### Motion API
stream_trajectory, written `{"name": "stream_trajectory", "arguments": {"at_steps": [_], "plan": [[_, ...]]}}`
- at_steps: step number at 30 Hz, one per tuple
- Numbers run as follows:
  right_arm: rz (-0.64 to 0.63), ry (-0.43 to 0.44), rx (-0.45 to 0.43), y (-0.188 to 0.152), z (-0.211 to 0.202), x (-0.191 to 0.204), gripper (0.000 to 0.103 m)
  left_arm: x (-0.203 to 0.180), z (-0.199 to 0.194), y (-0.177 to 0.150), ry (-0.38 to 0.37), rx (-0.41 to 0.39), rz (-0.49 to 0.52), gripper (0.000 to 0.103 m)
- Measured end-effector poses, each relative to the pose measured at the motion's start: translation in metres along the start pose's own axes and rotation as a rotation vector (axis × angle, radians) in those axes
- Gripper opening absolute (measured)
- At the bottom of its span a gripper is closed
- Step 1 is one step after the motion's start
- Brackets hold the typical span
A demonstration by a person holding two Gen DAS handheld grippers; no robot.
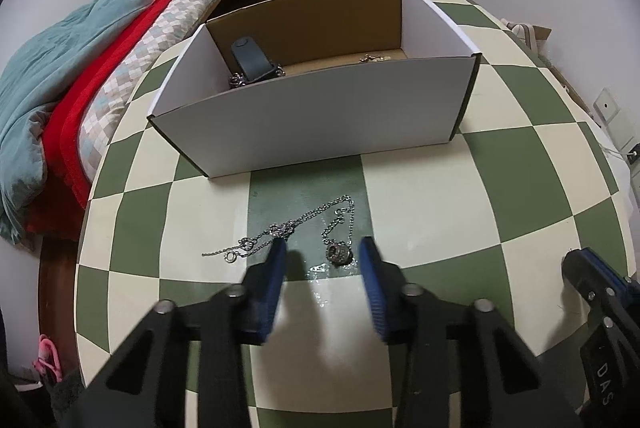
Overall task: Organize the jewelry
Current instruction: 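Grasp the silver pendant chain with left gripper while right gripper grasps small silver charm, then carry the pendant chain and charm over the white box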
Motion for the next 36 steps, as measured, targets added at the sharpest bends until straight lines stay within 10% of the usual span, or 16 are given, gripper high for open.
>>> {"name": "stream_trajectory", "arguments": {"at_steps": [7,21,36], "plan": [[0.003,0.001,-0.005,0.001,-0.001,0.000,0.009,0.002,-0.001,-0.003,-0.013,-0.001,-0.013,0.010],[0.006,0.044,-0.059,0.013,-0.023,0.013,0.009,0.015,-0.031,-0.005,-0.050,-0.036,-0.041,0.009],[0.039,0.121,-0.112,0.026,-0.060,0.022,0.009,0.111,-0.094,0.002,-0.069,-0.106,-0.178,0.009]]}}
Point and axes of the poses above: each gripper's, at about its wrist camera, not at the fingertips, and z roughly the way its jaws point, x to its left, y to its top, the point moved 9 cm from there along z, roughly the way its jaws point
